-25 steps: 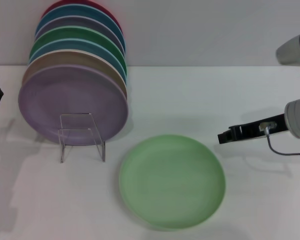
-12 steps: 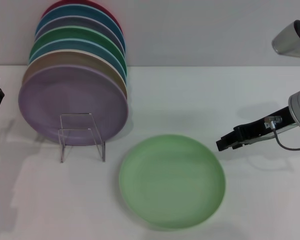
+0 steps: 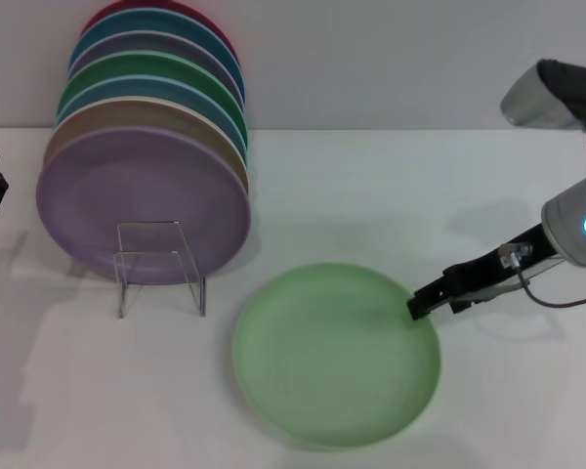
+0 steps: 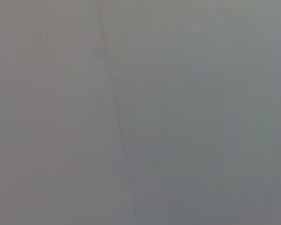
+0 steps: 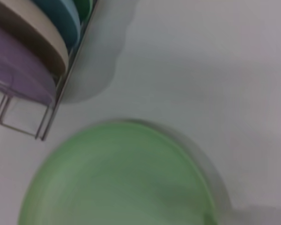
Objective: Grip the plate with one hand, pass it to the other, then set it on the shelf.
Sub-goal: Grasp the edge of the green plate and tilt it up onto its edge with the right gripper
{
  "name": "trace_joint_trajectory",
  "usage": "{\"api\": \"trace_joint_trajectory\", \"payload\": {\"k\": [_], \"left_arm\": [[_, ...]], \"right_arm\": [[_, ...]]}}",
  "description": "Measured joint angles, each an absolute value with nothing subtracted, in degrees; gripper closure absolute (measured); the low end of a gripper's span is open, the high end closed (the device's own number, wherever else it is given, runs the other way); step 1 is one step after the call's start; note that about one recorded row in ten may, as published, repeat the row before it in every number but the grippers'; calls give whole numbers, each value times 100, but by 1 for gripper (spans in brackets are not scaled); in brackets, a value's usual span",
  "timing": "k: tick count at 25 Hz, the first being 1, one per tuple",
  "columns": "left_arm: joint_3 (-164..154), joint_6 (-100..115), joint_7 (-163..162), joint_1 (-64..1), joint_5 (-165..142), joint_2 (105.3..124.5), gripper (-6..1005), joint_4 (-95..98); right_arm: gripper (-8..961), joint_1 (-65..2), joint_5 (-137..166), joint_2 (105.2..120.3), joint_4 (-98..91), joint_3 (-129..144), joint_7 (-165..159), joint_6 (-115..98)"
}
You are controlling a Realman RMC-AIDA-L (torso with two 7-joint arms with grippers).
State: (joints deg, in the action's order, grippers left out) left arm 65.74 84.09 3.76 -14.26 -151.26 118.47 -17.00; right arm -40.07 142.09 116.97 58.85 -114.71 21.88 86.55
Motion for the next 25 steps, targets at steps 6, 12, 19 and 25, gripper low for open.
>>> {"api": "trace_joint_trajectory", "payload": {"k": [6,12,19,25], "left_arm": [[6605,8292,380,-1463,-15126,11847,190,-1695],[6618,8257,382,-1513,-15126,11847,190,-1666],[6618,8239,385,-1539,-15126,11847,190,-1632],[6618,8225,387,-1538,-15126,11847,190,-1633]], "right_arm": [[289,-4134,14227,11693,5501,-11271,2188,8423],[304,-4193,14292,11689,5300,-11229,2188,8275],[333,-4244,14311,11689,5150,-11157,2188,8136],[358,-4318,14311,11689,5035,-11092,2188,8060]]}}
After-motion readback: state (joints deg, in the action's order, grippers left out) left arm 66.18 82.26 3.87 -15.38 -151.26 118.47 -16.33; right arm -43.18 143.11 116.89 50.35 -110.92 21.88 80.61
